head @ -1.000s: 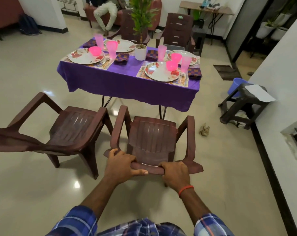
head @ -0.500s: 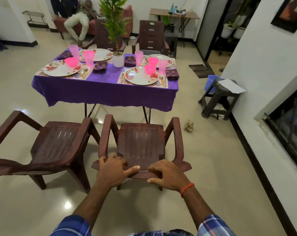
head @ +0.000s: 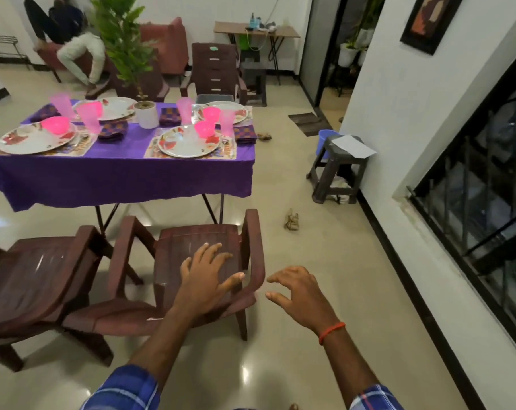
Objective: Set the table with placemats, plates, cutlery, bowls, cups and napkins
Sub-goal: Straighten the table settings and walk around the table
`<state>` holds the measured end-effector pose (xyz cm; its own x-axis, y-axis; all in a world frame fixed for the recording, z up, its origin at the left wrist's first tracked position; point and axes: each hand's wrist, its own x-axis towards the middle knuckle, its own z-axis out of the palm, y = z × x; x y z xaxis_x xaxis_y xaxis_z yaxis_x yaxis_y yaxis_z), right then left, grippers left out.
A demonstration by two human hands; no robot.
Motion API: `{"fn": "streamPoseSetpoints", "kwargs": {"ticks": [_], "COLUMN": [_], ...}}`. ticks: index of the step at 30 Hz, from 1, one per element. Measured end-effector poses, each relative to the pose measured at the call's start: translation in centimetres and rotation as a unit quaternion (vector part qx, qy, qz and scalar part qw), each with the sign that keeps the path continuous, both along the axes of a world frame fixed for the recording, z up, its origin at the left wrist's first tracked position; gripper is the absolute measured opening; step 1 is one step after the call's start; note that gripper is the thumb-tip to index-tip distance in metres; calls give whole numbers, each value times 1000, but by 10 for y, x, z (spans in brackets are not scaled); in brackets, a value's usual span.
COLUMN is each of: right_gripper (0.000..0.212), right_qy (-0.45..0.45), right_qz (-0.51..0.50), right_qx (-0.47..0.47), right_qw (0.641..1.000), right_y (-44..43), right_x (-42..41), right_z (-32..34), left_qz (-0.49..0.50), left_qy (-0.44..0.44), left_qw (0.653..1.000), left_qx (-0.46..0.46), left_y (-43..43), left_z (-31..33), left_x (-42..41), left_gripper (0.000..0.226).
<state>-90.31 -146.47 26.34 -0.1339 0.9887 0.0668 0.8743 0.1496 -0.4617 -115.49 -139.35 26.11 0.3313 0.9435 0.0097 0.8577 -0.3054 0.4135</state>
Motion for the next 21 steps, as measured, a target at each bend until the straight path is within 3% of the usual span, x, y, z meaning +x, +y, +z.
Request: {"fn": "streamPoseSetpoints", "kwargs": {"ticks": [5,9,15,21], "right_gripper": [41,43,50,67], "right_qy": [9,-44,-48,-30], "right_qz": [-23,-21,-47,-86], "right_qx": [5,-4,-18,-16], "right_qw": [1000,999,998,996], "right_y": [-1,0,9,32], "right_x": [75,126,166,198], "right_z": [4,1,0,1], "left_qz": [-24,-40,-77,-68], "left_qy": [-28,-41,-16,-44], "left_qw": [999,998,997,997], "left_qx": [-1,-2,3,9], "left_y": [3,5,10,40], "left_z": [2,-4,-10,-14], "left_x": [82,139,191,232], "left_gripper": [89,100,85,86]}}
